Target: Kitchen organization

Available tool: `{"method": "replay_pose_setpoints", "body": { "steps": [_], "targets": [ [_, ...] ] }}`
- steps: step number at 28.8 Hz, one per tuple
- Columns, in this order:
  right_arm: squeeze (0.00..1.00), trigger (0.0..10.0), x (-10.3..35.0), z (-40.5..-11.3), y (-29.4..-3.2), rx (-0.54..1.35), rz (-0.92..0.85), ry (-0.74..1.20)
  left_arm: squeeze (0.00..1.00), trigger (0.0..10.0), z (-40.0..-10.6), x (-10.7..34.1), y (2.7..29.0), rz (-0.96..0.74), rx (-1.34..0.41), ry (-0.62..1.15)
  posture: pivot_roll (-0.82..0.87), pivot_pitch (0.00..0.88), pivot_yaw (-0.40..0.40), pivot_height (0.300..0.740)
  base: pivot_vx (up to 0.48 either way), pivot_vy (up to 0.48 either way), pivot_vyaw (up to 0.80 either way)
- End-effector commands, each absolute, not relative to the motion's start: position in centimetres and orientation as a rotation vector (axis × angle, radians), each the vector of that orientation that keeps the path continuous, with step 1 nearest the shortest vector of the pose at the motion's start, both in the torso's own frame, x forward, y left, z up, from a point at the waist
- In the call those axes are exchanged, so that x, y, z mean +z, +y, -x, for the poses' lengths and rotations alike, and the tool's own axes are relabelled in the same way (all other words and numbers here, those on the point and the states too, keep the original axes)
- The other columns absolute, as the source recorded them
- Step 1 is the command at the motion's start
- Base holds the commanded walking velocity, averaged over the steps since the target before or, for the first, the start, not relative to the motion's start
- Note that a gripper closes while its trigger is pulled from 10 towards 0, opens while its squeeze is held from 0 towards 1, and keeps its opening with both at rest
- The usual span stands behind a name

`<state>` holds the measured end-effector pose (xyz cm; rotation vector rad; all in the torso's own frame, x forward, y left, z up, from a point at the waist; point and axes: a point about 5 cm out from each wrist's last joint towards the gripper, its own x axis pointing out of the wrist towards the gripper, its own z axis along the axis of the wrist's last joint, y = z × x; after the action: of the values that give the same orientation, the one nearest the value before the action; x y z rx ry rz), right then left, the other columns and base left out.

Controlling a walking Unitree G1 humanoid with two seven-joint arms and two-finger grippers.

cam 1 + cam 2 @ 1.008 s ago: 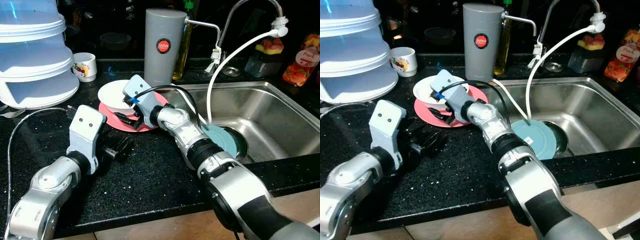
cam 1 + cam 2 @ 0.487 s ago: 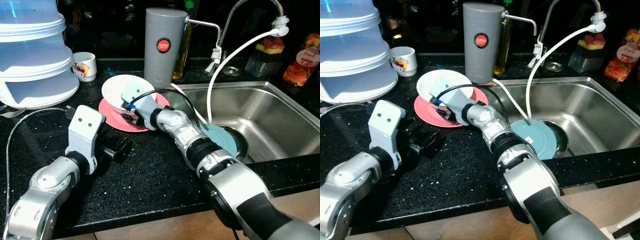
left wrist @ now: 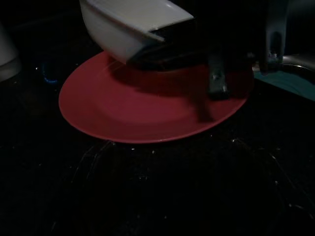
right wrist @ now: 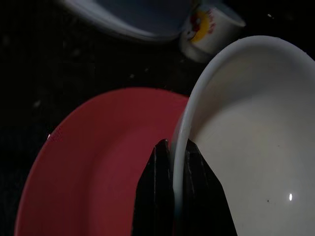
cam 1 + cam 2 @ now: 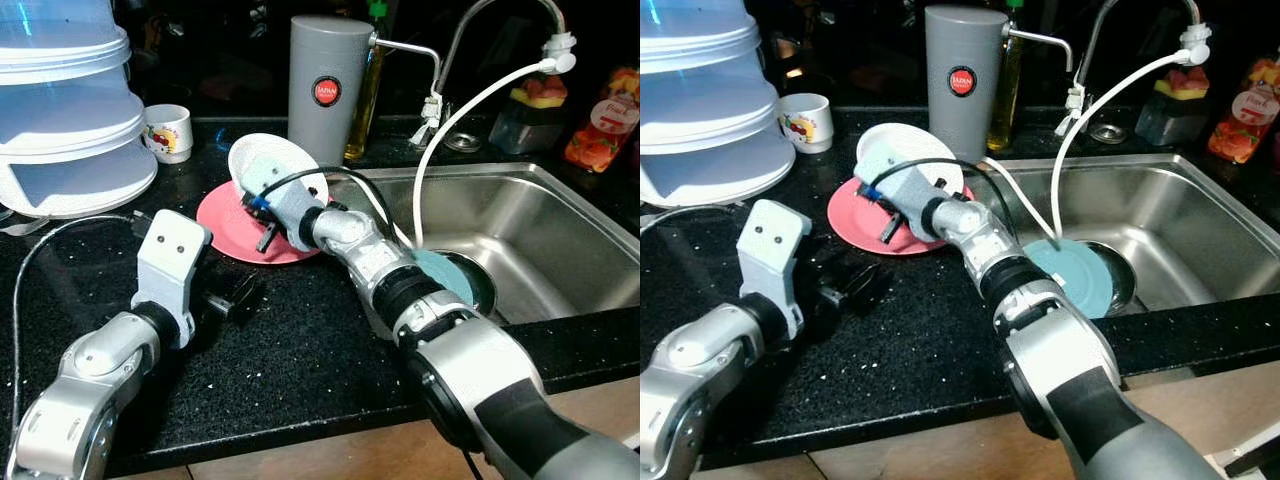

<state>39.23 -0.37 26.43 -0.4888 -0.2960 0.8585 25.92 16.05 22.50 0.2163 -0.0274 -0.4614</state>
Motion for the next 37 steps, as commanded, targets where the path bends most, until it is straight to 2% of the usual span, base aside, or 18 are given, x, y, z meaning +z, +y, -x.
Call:
{"method": "replay_pose_setpoints", "body": {
  "steps": [1, 4, 5, 8, 15, 17, 20, 24, 25, 28, 30, 37],
  "targets": [
    [0.0, 0.0, 28.4, -39.5, -1.5, 0.814, 0.368, -0.382, 0.0, 10.0, -25.7, 23.0, 15.4, -0.235, -0.506, -0.056, 0.04, 0.072, -0.06, 0.74, 0.0, 0.0, 0.0],
    [0.0, 0.0, 30.3, -39.9, -3.5, 0.761, 0.234, -0.455, 0.0, 10.0, -25.7, 23.1, 15.3, -0.234, -0.51, -0.059, 0.04, 0.072, -0.06, 0.74, 0.0, 0.0, 0.0],
    [0.0, 0.0, 30.3, -39.9, -3.5, 0.761, 0.234, -0.455, 0.0, 10.0, -25.7, 23.1, 15.3, -0.234, -0.51, -0.059, 0.04, 0.072, -0.06, 0.74, 0.0, 0.0, 0.0],
    [0.0, 0.0, 31.7, -40.3, -5.6, 0.69, 0.183, -0.496, 0.0, 10.0, -25.7, 23.1, 15.1, -0.235, -0.528, -0.063, 0.03, 0.071, -0.061, 0.74, 0.0, 0.0, 0.0],
    [0.0, 0.0, 31.3, -41.5, -12.1, 0.539, 0.345, -0.356, 0.0, 10.0, -26.6, 23.4, 12.6, -0.265, -0.68, -0.092, 0.02, 0.07, -0.064, 0.74, 0.0, 0.0, 0.0],
    [0.0, 0.0, 31.0, -41.6, -12.9, 0.526, 0.36, -0.339, 0.0, 10.0, -26.7, 23.5, 12.2, -0.271, -0.711, -0.093, 0.02, 0.07, -0.064, 0.74, 0.0, 0.0, 0.0],
    [0.0, 0.0, 28.8, -41.4, -16.3, 0.546, 0.455, -0.186, 0.0, 10.0, -27.3, 24.0, 10.3, -0.291, -0.837, -0.105, 0.02, 0.07, -0.064, 0.74, 0.0, 0.0, 0.0],
    [0.0, 0.0, 28.0, -41.1, -17.1, 0.57, 0.486, -0.142, 0.0, 10.0, -27.5, 24.0, 9.9, -0.301, -0.864, -0.101, 0.0, 0.064, -0.049, 0.74, 0.0, 0.0, 0.0],
    [0.0, 0.0, 26.7, -40.9, -18.1, 0.595, 0.496, -0.074, 0.0, 10.0, -27.8, 24.0, 9.4, -0.305, -0.888, -0.097, -0.01, 0.062, -0.042, 0.74, 0.0, 0.0, 0.0],
    [0.0, 0.0, 25.6, -40.7, -18.9, 0.599, 0.504, -0.004, 0.0, 10.0, -28.1, 23.8, 9.0, -0.307, -0.904, -0.09, -0.01, 0.062, -0.042, 0.74, 0.0, 0.0, 0.0],
    [0.0, 0.0, 23.7, -40.5, -20.2, 0.566, 0.526, 0.119, 0.0, 10.0, -28.2, 23.5, 8.8, -0.308, -0.922, -0.075, -0.01, 0.056, -0.038, 0.74, 0.0, 0.0, 0.0],
    [0.0, 0.0, 21.2, -40.0, -21.8, 0.501, 0.561, 0.262, 0.0, 10.0, -28.3, 23.4, 8.7, -0.312, -0.941, -0.071, -0.01, 0.048, -0.039, 0.74, 0.0, 0.0, 0.0]
  ]
}}
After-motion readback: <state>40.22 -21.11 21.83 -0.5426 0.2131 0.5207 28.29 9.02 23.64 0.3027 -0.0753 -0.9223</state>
